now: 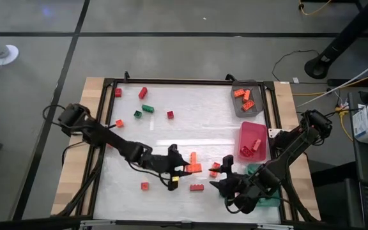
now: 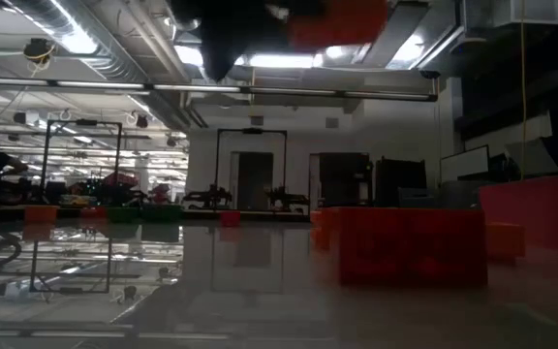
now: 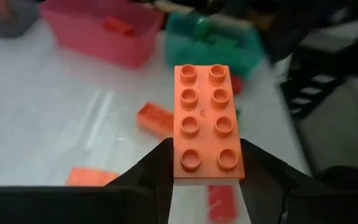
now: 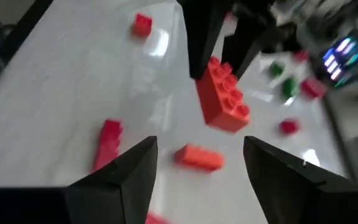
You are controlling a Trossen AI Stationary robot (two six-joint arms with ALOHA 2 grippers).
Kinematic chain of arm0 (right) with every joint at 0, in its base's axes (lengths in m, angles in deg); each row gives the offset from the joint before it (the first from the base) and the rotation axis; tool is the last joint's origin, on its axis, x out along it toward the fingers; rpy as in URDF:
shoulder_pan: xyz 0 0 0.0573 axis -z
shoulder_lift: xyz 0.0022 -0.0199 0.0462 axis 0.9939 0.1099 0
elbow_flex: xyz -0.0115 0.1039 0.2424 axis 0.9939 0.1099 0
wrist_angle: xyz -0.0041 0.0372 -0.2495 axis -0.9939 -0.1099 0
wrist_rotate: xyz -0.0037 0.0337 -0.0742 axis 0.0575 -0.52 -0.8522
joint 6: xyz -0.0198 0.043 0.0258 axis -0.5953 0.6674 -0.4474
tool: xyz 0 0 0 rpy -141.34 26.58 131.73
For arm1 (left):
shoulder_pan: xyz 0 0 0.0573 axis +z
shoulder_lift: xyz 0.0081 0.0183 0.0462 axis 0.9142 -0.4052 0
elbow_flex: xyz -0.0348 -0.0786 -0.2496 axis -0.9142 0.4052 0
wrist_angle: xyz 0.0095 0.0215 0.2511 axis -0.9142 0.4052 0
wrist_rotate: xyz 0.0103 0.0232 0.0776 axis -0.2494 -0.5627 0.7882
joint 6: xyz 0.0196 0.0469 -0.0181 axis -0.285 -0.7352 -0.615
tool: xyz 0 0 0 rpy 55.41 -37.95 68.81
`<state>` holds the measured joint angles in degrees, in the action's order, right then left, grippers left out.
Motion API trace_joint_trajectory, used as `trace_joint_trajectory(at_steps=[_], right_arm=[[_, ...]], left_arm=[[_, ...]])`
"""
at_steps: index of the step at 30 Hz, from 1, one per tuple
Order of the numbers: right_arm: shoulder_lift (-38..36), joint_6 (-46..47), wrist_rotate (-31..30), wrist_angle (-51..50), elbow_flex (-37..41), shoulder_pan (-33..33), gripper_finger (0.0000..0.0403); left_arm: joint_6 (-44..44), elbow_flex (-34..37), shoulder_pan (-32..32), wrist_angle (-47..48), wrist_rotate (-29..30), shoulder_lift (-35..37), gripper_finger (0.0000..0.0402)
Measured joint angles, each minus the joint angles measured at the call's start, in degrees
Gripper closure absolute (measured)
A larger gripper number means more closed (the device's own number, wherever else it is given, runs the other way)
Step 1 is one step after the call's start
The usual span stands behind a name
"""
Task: Sort blocks
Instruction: Put the orange game piece into the black bin
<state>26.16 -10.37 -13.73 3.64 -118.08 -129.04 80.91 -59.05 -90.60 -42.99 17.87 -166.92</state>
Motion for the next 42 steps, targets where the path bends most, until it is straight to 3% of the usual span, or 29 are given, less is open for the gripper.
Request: trace_joint_trajectory(at_steps=[5,11,16,20,25,28,35,42], right_arm=[[0.0,-12.4,-6.0,3.8,0.0,0.6,0.0166],[0.0,-19.5,-6.2,7.1,0.0,4.0,0.0166],[0.0,-24.6,-2.8,11.6,0.0,6.5,0.0166],[0.0,-28.9,3.5,15.3,0.0,7.9,0.0166],[0.0,-29.0,7.1,16.9,0.0,9.2,0.017],[0.0,-29.0,7.1,17.8,0.0,9.2,0.0194],[0.0,-29.8,7.0,18.9,0.0,9.1,0.0291],[0.0,-29.1,6.9,18.6,0.0,9.1,0.0297]], left_arm=[[0.0,0.0,1.5,-3.6,-6.3,3.3,0.0272],[-1.2,0.0,1.7,-9.2,-10.7,3.3,0.027],[-1.3,0.0,1.7,-8.6,-11.0,3.1,0.0271],[-2.1,0.0,1.8,-8.4,-10.9,3.1,0.027],[-4.1,0.0,1.8,-8.4,-10.9,3.1,0.0269],[-5.0,0.0,1.8,-8.5,-10.9,3.1,0.0269],[-5.3,0.0,2.7,-8.6,-11.8,3.1,0.0264],[-5.9,0.0,3.1,-8.4,-11.8,3.1,0.0249]])
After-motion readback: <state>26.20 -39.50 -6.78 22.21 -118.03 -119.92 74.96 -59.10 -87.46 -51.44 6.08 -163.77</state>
